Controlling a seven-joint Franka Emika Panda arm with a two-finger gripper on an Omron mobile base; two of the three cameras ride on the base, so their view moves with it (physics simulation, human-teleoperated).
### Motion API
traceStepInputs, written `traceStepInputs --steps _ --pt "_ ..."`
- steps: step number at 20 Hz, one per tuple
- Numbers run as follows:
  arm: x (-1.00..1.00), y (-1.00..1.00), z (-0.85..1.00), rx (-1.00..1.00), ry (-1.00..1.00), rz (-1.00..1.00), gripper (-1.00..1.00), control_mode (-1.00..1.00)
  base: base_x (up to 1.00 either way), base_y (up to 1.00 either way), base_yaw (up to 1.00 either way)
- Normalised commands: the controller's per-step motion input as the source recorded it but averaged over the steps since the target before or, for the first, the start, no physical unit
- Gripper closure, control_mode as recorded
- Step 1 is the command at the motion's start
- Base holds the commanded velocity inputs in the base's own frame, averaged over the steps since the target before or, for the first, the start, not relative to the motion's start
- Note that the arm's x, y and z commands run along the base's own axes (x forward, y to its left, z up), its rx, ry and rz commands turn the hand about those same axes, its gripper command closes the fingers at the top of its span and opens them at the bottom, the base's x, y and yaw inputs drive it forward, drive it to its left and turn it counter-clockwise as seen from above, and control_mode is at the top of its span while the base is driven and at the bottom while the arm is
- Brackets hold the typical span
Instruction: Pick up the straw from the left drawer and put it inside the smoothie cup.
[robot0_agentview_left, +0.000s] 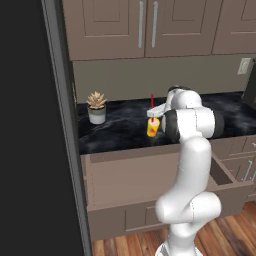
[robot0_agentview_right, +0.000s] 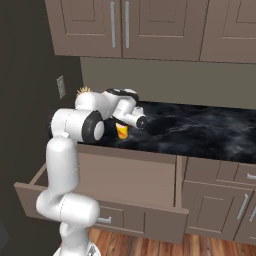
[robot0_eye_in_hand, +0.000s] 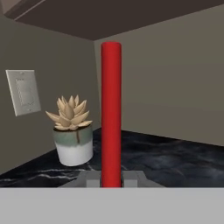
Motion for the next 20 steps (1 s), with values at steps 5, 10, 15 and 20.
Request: traceStepInputs --steps 5,10,15,20 --pt "0.00 0.00 -0.19 0.00 -0.04 0.00 1.00 -1.00 0.00 0.00 0.00" --pt "0.00 0.00 -0.20 0.00 -0.13 0.00 1.00 -1.00 0.00 0.00 0.00" --pt "0.00 0.00 -0.28 0.00 -0.19 0.00 1.00 -1.00 0.00 0.00 0.00" --pt "0.00 0.00 -0.13 0.00 -0.14 0.00 1.00 -1.00 0.00 0.00 0.00"
